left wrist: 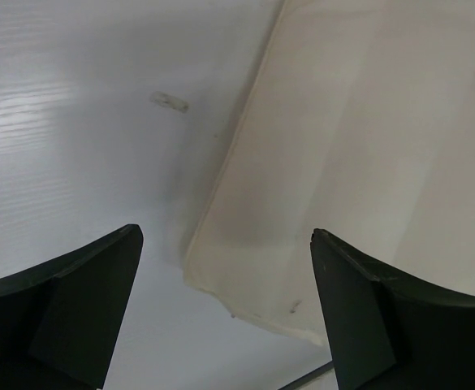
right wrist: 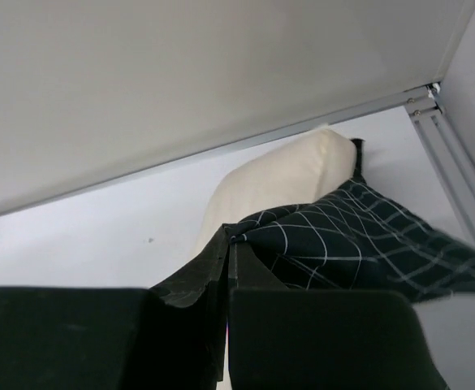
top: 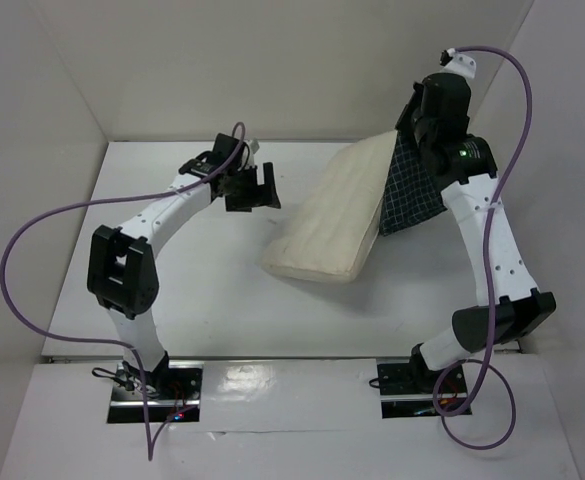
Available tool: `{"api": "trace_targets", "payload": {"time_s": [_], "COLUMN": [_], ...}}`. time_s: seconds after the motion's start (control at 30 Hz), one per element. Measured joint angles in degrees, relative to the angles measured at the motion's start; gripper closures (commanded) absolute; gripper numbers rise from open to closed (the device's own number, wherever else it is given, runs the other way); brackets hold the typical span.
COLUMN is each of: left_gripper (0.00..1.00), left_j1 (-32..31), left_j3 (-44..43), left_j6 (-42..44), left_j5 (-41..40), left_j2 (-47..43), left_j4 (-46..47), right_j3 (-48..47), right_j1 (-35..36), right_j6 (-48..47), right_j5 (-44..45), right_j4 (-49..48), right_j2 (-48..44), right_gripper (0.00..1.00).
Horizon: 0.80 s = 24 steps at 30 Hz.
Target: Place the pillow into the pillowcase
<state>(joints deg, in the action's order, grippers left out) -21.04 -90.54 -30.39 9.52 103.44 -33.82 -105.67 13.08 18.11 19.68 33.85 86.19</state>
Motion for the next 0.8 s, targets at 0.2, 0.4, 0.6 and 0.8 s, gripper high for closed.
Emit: {"api": "trace_targets", "payload": {"time_s": [0.2,0.4,0.6,0.8], "left_gripper": [0.03,0.03,0.05,0.06], "left_j1": [-2.6,-3.0,-2.6,2.8], "left_j3": [-1.3,-1.7,-1.7,-1.7], "left_j6": [-0.3,-1.4,-1.6,-3.4], "left_j5": [4.2,4.3,0.7,-6.8], "left_j2": [4.3,5.6,5.0,-3.1], "left_j4": [2.4,2.4,0.8,-4.6], "right_j3": [-1.4,-10.9,-14.7,-13.0], "right_j1": [0.0,0.0,0.9,9.5], "right_j6": [-0.6,-2.0,-0.7,2.1], "right_j5": [-0.8,-4.9,-17.0,-26.4], "right_j4": [2.3,2.9,-4.3,-11.9], "right_j2": [-0.2,-0.3,-0.8,5.8], "right_gripper": [1.0,1.0,1.0,1.0]}}
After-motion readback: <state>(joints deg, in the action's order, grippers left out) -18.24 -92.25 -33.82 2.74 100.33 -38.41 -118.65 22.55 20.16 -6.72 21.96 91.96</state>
